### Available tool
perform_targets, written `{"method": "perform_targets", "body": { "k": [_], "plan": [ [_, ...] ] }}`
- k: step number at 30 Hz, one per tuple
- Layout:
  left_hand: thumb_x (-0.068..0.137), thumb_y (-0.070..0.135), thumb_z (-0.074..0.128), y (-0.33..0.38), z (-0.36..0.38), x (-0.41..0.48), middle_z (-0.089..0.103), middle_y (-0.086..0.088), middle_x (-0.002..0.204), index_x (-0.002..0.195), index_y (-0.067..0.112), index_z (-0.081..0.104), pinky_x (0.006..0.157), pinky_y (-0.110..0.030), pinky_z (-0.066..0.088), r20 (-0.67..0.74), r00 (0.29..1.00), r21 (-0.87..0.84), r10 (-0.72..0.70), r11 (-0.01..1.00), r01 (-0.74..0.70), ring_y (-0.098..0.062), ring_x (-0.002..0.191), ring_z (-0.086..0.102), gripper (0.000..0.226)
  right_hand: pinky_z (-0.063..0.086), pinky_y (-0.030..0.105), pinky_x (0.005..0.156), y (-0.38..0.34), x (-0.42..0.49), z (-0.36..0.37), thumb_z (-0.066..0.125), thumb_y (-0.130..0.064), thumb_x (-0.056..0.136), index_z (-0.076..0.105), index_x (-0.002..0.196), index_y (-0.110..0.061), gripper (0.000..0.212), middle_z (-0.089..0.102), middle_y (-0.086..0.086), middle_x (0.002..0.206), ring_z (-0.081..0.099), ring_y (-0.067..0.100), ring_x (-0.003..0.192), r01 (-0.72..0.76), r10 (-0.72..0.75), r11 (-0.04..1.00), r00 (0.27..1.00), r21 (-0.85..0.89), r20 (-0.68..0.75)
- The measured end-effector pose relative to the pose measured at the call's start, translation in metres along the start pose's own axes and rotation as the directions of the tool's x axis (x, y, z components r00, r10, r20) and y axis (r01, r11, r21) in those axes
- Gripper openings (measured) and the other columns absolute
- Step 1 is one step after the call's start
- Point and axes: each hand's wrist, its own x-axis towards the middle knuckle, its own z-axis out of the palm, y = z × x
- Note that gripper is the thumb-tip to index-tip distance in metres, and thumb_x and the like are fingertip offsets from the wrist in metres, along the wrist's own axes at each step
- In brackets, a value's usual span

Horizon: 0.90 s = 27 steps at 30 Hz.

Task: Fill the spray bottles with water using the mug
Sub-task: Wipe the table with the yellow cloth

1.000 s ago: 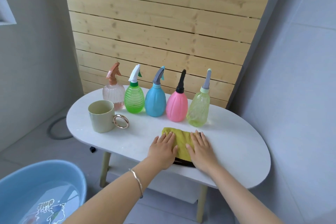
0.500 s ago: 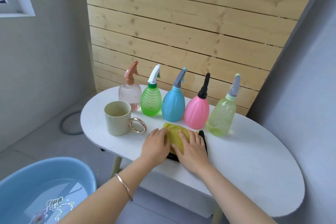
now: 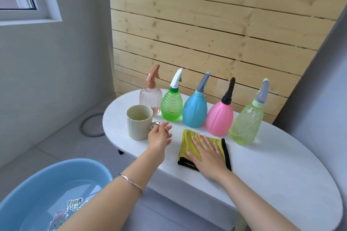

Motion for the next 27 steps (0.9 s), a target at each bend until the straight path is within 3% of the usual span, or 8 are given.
{"method": "perform_targets", "body": {
  "k": [5,11,16,19,23,25,27],
  "plan": [
    [0.106,0.025,0.037,0.001,-0.022,-0.001,0.06,0.002,0.087,0.09,0.015,0.055,0.06,-0.023,0.042,0.005,0.997,0.141,0.073,0.987,-0.073,-0.012,0.063,0.05,0.026,-0.003,0.03,0.117,-0.016,0.018,0.001,0.017,-0.043,0.103,0.004,0.153,-0.022,0.056,-0.004,-0.006,0.16,-0.006,0.008,0.147,0.032,-0.032,0.999,0.998,0.002,-0.057],
    [0.106,0.023,0.038,0.015,-0.048,-0.007,0.062,0.002,0.086,0.086,0.015,0.057,0.06,-0.022,0.041,0.034,0.99,0.263,0.138,0.954,-0.142,-0.012,0.063,0.051,0.028,0.004,0.034,0.117,-0.045,0.049,0.003,0.018,-0.034,0.104,0.009,0.152,-0.016,0.053,0.003,-0.002,0.161,0.004,0.016,0.147,-0.024,0.024,1.0,0.993,0.002,-0.114],
    [0.106,0.022,0.039,0.023,-0.059,-0.011,0.064,0.003,0.085,0.086,0.013,0.058,0.06,-0.022,0.041,0.072,0.98,0.299,0.187,0.933,-0.2,-0.013,0.063,0.051,0.029,0.015,0.032,0.112,-0.065,0.07,0.002,0.023,-0.027,0.103,0.02,0.149,-0.013,0.048,0.02,-0.003,0.156,0.022,0.019,0.138,-0.1,0.114,0.993,0.961,0.067,-0.251],
    [0.106,0.022,0.039,0.027,-0.066,-0.01,0.064,0.001,0.086,0.086,0.012,0.058,0.061,-0.023,0.041,0.091,0.976,0.32,0.198,0.922,-0.216,-0.013,0.063,0.05,0.029,0.015,0.034,0.112,-0.065,0.078,-0.001,0.025,-0.028,0.103,0.021,0.149,-0.014,0.049,0.02,-0.005,0.156,0.022,0.019,0.137,-0.058,0.074,0.995,0.971,0.076,-0.229],
    [0.106,0.023,0.039,0.031,-0.079,-0.012,0.063,0.0,0.088,0.086,0.011,0.058,0.062,-0.024,0.041,0.109,0.979,0.336,0.172,0.921,-0.199,-0.013,0.064,0.05,0.03,0.007,0.039,0.116,-0.07,0.063,-0.001,0.023,-0.04,0.102,0.018,0.152,-0.021,0.053,0.009,-0.009,0.16,0.012,0.018,0.144,0.157,-0.151,0.982,0.986,0.102,-0.064],
    [0.106,0.024,0.039,0.035,-0.086,-0.017,0.063,0.001,0.086,0.086,0.012,0.058,0.062,-0.024,0.041,0.115,0.982,0.324,0.147,0.929,-0.177,-0.012,0.064,0.05,0.03,0.0,0.041,0.117,-0.062,0.054,-0.002,0.024,-0.053,0.099,0.017,0.151,-0.034,0.056,0.001,-0.008,0.16,0.003,0.021,0.146,0.131,-0.126,0.986,0.991,0.108,-0.053],
    [0.106,0.025,0.039,0.036,-0.094,-0.021,0.064,0.002,0.086,0.086,0.013,0.059,0.063,-0.024,0.041,0.096,0.987,0.309,0.125,0.939,-0.149,-0.012,0.063,0.049,0.031,-0.008,0.045,0.116,-0.052,0.045,-0.002,0.022,-0.063,0.094,0.012,0.149,-0.045,0.058,-0.007,-0.002,0.161,-0.006,0.026,0.147,0.012,-0.008,0.998,0.998,0.065,-0.058]
  ]
}}
